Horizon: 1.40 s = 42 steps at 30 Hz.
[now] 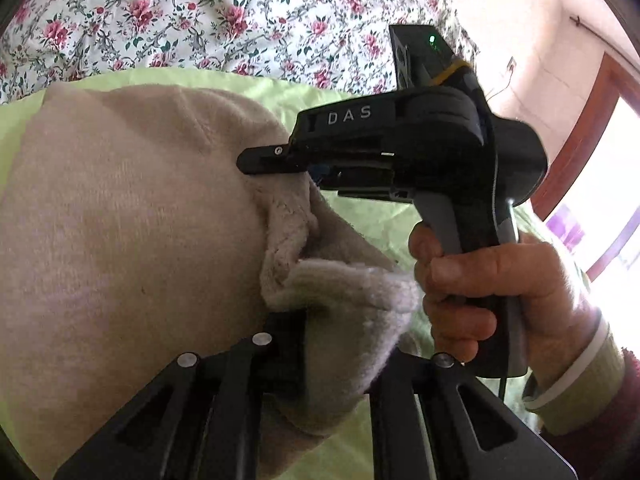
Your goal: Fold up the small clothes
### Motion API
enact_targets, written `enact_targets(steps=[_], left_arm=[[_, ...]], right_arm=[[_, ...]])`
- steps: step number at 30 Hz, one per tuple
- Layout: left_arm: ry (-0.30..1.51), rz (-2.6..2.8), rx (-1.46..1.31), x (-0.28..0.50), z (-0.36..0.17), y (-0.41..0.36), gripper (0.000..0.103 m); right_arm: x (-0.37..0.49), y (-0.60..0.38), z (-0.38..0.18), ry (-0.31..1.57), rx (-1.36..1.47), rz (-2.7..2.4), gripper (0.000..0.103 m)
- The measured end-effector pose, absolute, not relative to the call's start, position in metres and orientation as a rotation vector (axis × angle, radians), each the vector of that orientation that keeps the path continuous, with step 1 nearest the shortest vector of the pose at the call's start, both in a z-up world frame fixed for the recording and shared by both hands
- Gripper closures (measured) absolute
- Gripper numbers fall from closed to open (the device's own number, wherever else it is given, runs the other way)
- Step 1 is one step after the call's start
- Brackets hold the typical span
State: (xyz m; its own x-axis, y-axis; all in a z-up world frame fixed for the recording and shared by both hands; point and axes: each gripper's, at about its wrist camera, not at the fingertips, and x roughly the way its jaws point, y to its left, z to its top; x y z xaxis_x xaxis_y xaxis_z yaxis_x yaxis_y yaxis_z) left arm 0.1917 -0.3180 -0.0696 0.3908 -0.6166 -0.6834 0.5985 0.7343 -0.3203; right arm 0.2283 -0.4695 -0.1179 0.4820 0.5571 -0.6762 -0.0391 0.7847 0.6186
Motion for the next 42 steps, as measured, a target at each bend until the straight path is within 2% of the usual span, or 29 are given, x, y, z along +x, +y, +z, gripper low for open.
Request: enact_targets(steps=[3,5,7,8,10,12,14,16,20,27,33,37,39,40,41,42], left_arm=[[0.895,-0.777,-0.033,0.192,-0.074,-0.316,0.091],[0.899,-0.773,-0.033,0.191,-0.072,-0.316,0.086],[0.923,-0.789,-0.047,0.19,-0.071,-0.313,0.073],[0.935,-0.797,-0.055,0.187,-0.07,-0.311,0.07],[0.953,-0.824,-0.068,0.175,-0.064,-0.304,0.056],[0.95,-0.833,-0.07,0.161,-0.055,-0.29,0.043],[0.934,-0.832,-0.081,0.155,-0.046,-0.275,0.036],[0.914,-0.799,-0.111,0.151,-0.036,-0.248,0.019],[0.878,-0.708,-0.18,0.167,-0.024,-0.201,0.015],[0.962,-0.642,-0.312,0.232,-0.048,-0.165,0.014],[1.077,-0.673,-0.392,0.275,-0.085,-0.171,0.014],[1.129,-0.686,-0.459,0.294,-0.104,-0.179,0.01],[1.114,-0.679,-0.42,0.292,-0.103,-0.183,0.014],[1.099,-0.67,-0.394,0.291,-0.101,-0.186,0.026],[1.092,-0.675,-0.38,0.292,-0.1,-0.191,0.032],[1.08,-0.67,-0.359,0.29,-0.097,-0.193,0.037]], right_arm=[[0.227,-0.463,-0.117,1.018,0.524,0.371,0.086],[0.223,-0.46,-0.115,1.01,0.49,0.36,0.086],[0.22,-0.458,-0.114,1.009,0.472,0.352,0.086],[0.218,-0.458,-0.113,1.007,0.459,0.34,0.086],[0.217,-0.459,-0.113,1.008,0.442,0.315,0.085],[0.213,-0.463,-0.11,1.014,0.406,0.241,0.075],[0.205,-0.47,-0.106,1.026,0.398,0.166,0.044],[0.195,-0.478,-0.101,1.011,0.448,0.154,0.031],[0.178,-0.478,-0.098,0.996,0.526,0.242,0.017],[0.185,-0.469,-0.123,1.044,0.575,0.282,0.017],[0.196,-0.464,-0.128,1.051,0.577,0.325,0.017],[0.202,-0.465,-0.133,1.063,0.586,0.329,0.017],[0.203,-0.462,-0.134,1.067,0.574,0.328,0.018],[0.204,-0.459,-0.135,1.073,0.561,0.331,0.028],[0.204,-0.457,-0.136,1.08,0.567,0.343,0.046],[0.204,-0.454,-0.138,1.089,0.598,0.366,0.053]])
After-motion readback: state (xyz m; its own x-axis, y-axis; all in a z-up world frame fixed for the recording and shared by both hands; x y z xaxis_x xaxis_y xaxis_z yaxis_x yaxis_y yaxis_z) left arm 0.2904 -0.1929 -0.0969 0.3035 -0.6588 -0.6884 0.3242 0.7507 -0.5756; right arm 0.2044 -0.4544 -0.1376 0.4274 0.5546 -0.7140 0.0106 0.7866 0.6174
